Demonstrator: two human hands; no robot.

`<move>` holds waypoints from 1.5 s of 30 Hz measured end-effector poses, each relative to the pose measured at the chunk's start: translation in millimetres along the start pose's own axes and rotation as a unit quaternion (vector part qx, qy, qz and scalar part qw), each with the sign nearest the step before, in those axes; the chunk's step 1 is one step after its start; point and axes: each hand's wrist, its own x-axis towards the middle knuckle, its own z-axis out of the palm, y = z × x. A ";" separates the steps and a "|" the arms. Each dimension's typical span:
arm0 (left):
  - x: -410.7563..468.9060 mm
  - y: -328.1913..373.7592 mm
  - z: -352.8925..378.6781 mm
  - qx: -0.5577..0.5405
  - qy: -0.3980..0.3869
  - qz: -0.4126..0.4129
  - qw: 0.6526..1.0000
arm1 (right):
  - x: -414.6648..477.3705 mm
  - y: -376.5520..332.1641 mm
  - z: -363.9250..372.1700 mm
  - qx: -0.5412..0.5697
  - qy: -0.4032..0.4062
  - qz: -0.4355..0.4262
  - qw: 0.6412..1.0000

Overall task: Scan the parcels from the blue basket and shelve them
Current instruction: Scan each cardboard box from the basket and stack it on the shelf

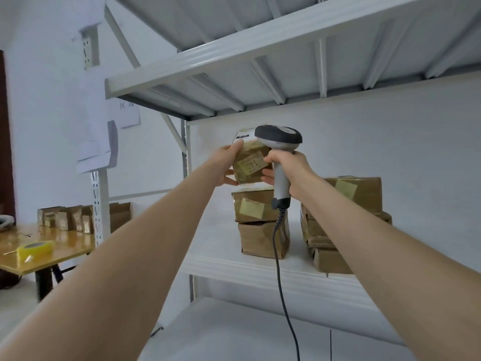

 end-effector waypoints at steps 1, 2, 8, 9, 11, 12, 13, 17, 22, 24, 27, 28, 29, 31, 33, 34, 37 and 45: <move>6.9 -3.9 2.4 -0.001 0.006 0.006 1.000 | 6.0 2.6 -0.4 -0.004 -0.003 0.005 1.000; 13.3 -8.3 4.2 0.000 0.014 0.012 1.000 | 11.3 5.9 -0.8 -0.008 -0.006 0.012 1.000; 34.5 -39.3 16.1 0.041 0.048 0.035 0.997 | 29.3 26.7 -5.6 -0.035 -0.002 0.047 0.998; 36.2 -41.9 18.2 0.049 0.049 0.043 0.997 | 30.9 29.2 -6.9 -0.032 -0.001 0.047 0.998; 39.6 -44.7 21.8 0.068 0.049 0.053 0.995 | 32.2 33.1 -9.3 -0.023 0.001 0.046 0.999; 40.4 -45.4 22.9 0.076 0.049 0.058 0.994 | 32.5 34.7 -10.1 -0.019 0.004 0.047 0.999; 40.2 -45.8 23.5 0.079 0.050 0.061 0.994 | 32.5 36.9 -11.0 -0.018 0.009 0.047 0.999; 36.5 -49.7 22.5 0.097 0.044 0.071 0.992 | 27.7 47.4 -16.0 -0.032 0.048 0.058 0.997; 18.4 -54.3 17.9 0.112 0.043 0.065 0.991 | 12.4 52.0 -19.9 -0.060 0.086 0.070 0.992; 9.4 -56.2 17.0 0.122 0.036 0.065 0.990 | 4.7 51.6 -21.1 -0.080 0.096 0.073 0.989; -2.3 -61.7 13.6 0.125 0.025 0.060 0.990 | -7.1 51.7 -22.3 -0.098 0.101 0.078 0.987; -8.4 -63.8 12.7 0.128 0.022 0.059 0.990 | -11.0 52.9 -22.4 -0.101 0.101 0.081 0.986; -14.5 -66.2 12.3 0.132 0.020 0.057 0.989 | -15.2 54.7 -22.3 -0.101 0.101 0.084 0.986; -25.7 -73.9 11.5 0.135 0.017 0.058 0.989 | -24.2 59.6 -22.0 -0.102 0.102 0.093 0.985; -38.2 -83.7 11.3 0.146 0.022 0.062 0.987 | -33.1 64.8 -21.6 -0.100 0.100 0.099 0.985; -44.5 -89.2 10.4 0.158 0.029 0.066 0.985 | -37.9 67.7 -21.3 -0.095 0.099 0.103 0.985; -62.8 -109.1 6.4 0.220 0.054 0.082 0.971 | -54.6 77.7 -19.4 -0.086 0.100 0.116 0.984; -128.2 -181.2 -1.0 0.341 0.030 0.029 0.939 | -115.7 136.4 -13.2 -0.079 0.077 0.171 0.979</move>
